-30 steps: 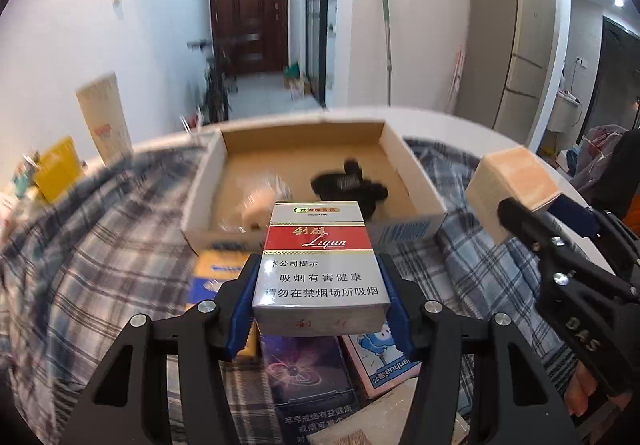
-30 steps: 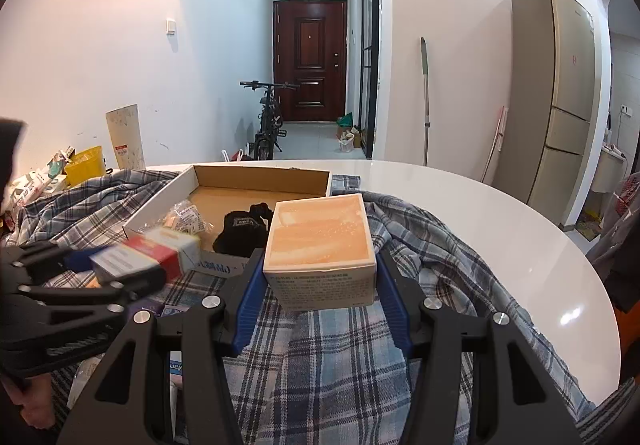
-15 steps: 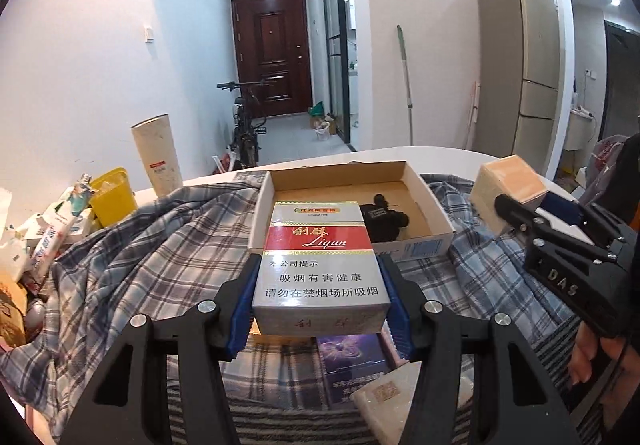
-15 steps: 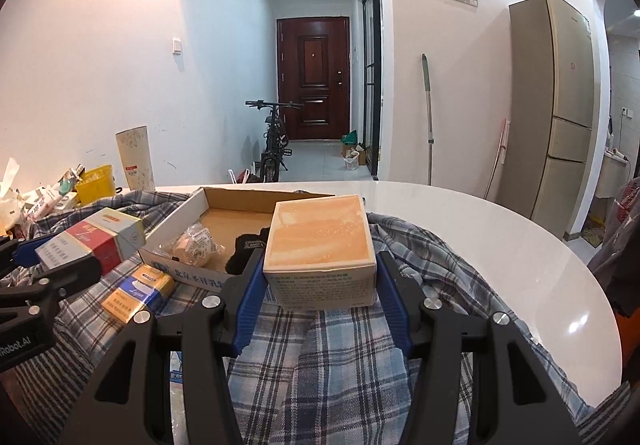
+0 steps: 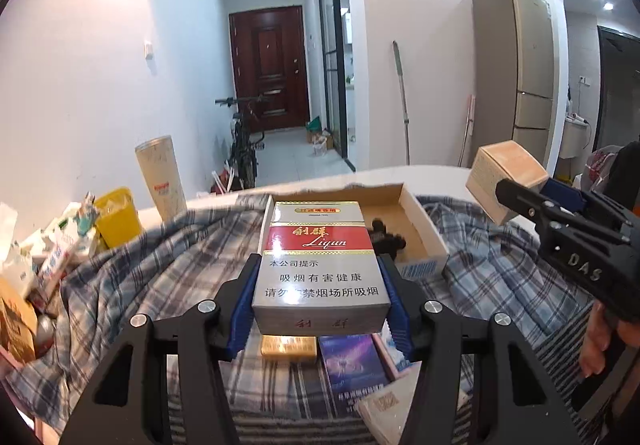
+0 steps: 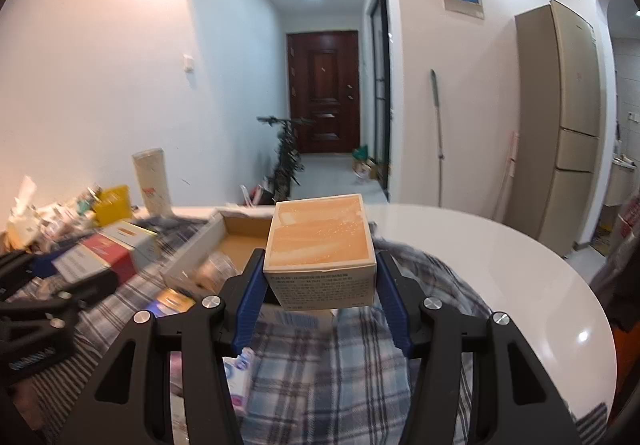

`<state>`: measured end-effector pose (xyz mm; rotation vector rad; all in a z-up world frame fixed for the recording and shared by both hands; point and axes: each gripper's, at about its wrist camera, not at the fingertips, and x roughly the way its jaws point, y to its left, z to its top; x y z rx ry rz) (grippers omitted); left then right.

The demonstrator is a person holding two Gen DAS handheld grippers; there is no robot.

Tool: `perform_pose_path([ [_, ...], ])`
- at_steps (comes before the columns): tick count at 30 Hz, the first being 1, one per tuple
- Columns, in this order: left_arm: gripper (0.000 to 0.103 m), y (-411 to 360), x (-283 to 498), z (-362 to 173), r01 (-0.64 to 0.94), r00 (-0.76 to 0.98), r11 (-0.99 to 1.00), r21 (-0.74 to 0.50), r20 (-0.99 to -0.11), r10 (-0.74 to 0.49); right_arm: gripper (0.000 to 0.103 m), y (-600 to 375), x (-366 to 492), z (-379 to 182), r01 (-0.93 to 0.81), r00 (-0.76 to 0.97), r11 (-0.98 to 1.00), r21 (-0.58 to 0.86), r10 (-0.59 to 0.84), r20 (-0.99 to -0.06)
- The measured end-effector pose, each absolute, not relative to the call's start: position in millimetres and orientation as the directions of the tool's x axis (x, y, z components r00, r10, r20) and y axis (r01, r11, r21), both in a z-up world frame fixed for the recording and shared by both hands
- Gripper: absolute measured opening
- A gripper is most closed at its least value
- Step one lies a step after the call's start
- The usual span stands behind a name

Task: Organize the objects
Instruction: 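Lift the Liqun pack over the box with left tool while right tool carries tan cube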

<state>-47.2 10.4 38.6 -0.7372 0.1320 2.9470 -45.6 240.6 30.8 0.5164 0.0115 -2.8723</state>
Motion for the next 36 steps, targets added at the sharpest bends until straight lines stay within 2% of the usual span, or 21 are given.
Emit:
perform_pose_path([
  [9,0.058,8.1,-71.8,122.1,-0.122,-0.947,-0.992,0.023,-0.301,0.110,0.053,235.6,-62.2,115.5,0.238,-0.955,-0.970,0.053,-0.243,-0.171],
  [12,0.058,6.6,-87.1,139.9,-0.135,-0.950,-0.990,-0.027,-0.282,0.137,0.053,230.2,-72.6,134.4,0.220,-0.968,-0.975,0.041,-0.223,-0.118],
  [16,0.058,8.9,-121.0,153.6,-0.118,-0.950,-0.993,-0.024,-0.287,0.119,0.053,226.1,-97.8,142.6,0.234,-0.966,-0.970,0.062,-0.240,-0.100],
  [20,0.058,5.9,-148.5,155.8,-0.127,-0.948,-0.991,-0.040,-0.291,0.133,0.053,224.7,-132.6,139.6,0.228,-0.960,-0.968,0.108,-0.242,-0.138],
  [24,0.058,4.8,-176.7,136.6,-0.142,-0.936,-0.989,-0.045,-0.319,0.149,0.053,221.1,-167.5,115.4,0.208,-0.951,-0.970,0.126,-0.231,-0.207],
  [28,0.058,-0.8,-210.0,95.7,-0.146,-0.900,-0.987,-0.070,-0.404,0.162,0.053,221.4,-193.0,78.3,0.210,-0.927,-0.969,0.133,-0.241,-0.288],
  [33,0.058,-3.1,-252.1,53.6,-0.162,-0.820,-0.983,-0.081,-0.544,0.180,0.053,211.3,-216.9,34.7,0.222,-0.887,-0.972,0.074,-0.233,-0.398],
  [36,0.058,-3.6,-269.3,26.3,-0.151,-0.750,-0.984,-0.100,-0.637,0.179,0.053,216.2,-228.3,19.4,0.228,-0.847,-0.965,0.128,-0.262,-0.464],
])
